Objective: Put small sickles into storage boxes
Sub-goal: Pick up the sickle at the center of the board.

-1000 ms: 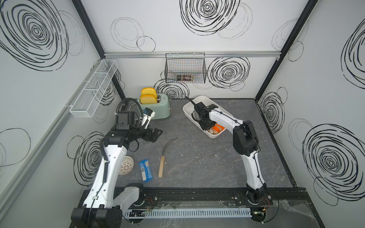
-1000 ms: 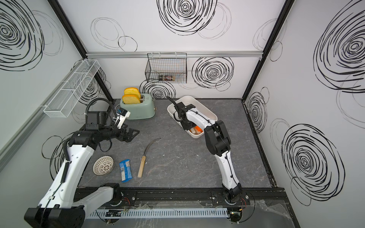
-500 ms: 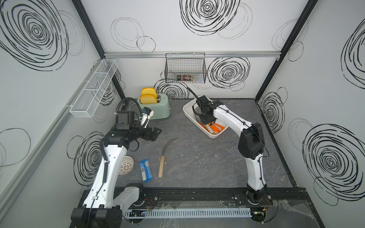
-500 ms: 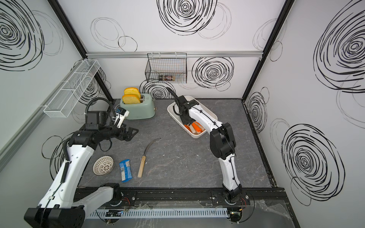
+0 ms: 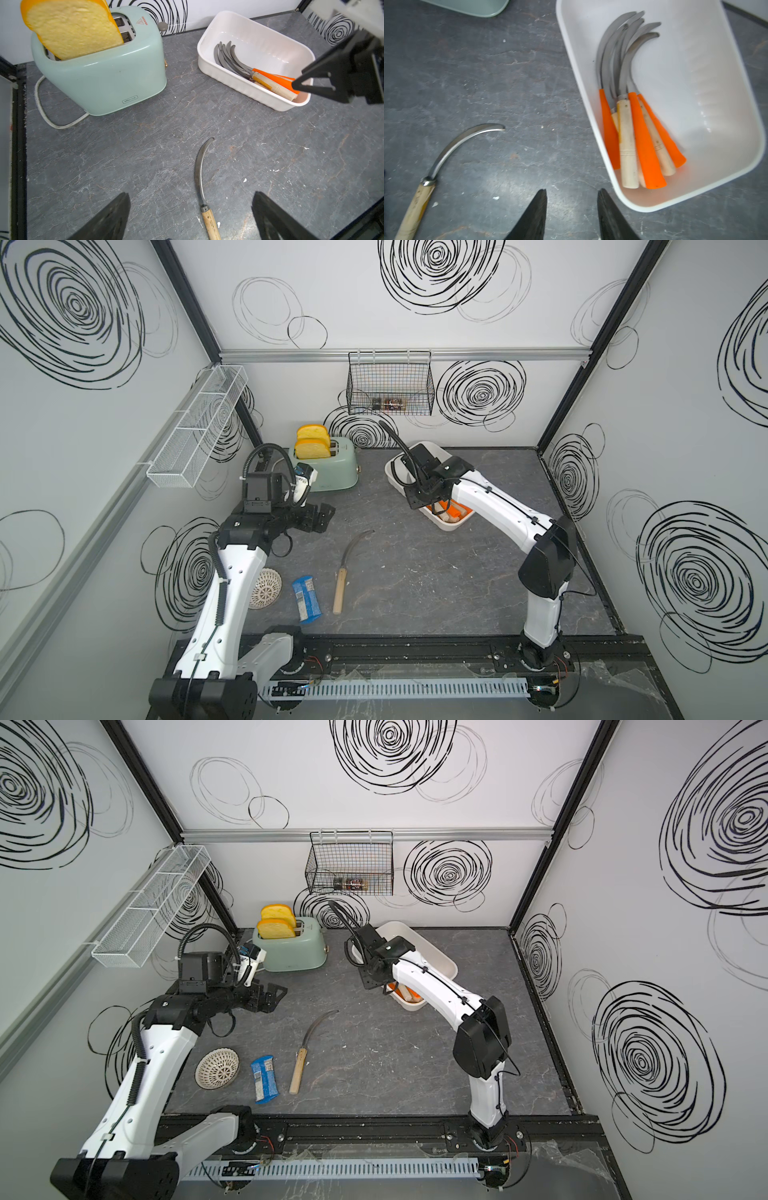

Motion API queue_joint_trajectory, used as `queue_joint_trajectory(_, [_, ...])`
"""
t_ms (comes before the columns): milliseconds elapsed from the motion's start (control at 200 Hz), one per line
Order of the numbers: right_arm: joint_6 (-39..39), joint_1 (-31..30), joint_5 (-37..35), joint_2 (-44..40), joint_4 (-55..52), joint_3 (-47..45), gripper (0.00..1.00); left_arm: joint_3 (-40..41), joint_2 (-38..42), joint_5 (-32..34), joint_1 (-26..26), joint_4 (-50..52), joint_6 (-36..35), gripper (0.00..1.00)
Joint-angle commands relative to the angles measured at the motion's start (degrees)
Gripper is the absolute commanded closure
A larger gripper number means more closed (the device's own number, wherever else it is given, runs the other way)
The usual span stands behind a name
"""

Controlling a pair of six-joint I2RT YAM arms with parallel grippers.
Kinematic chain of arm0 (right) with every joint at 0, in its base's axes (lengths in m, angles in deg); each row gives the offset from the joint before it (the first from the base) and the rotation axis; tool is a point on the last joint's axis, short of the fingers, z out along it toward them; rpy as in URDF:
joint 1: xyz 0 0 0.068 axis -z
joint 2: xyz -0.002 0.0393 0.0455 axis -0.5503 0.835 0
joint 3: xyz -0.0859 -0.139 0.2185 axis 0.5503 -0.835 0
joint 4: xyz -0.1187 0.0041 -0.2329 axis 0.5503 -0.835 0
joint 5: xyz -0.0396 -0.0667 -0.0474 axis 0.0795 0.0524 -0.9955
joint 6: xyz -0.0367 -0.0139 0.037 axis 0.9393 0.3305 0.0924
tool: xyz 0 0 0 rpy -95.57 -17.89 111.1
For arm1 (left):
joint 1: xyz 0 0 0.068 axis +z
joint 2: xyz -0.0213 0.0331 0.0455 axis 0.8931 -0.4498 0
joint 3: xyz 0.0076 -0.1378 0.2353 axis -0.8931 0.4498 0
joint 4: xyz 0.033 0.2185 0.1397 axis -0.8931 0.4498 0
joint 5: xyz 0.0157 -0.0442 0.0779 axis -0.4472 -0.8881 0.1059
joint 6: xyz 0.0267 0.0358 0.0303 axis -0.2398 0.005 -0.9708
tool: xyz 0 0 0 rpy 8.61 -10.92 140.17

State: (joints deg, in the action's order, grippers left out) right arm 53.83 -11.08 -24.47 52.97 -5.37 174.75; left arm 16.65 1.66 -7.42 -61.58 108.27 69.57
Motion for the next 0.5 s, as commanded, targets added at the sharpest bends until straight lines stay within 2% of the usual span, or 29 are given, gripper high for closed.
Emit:
queue_joint_trajectory(0, [-7.5, -4.8, 3.4, -2.0, 4.0, -4.6, 0.55, -1.8, 0.1, 2.9, 1.9, -3.2, 2.7, 0.04])
queue_joint_trajectory(265, [-17.0, -16.2, 6.4, -0.3, 11.5, -11.1, 0.54, -3.2, -0.6, -0.9, 11.7, -3.9, 5.6, 0.04])
queue_joint_trajectory(495, [-22.7, -23.1, 9.4, 4.0, 17.3, -10.9, 0.54, -2.2, -0.2, -2.3, 13.7, -3.7, 4.0, 0.04])
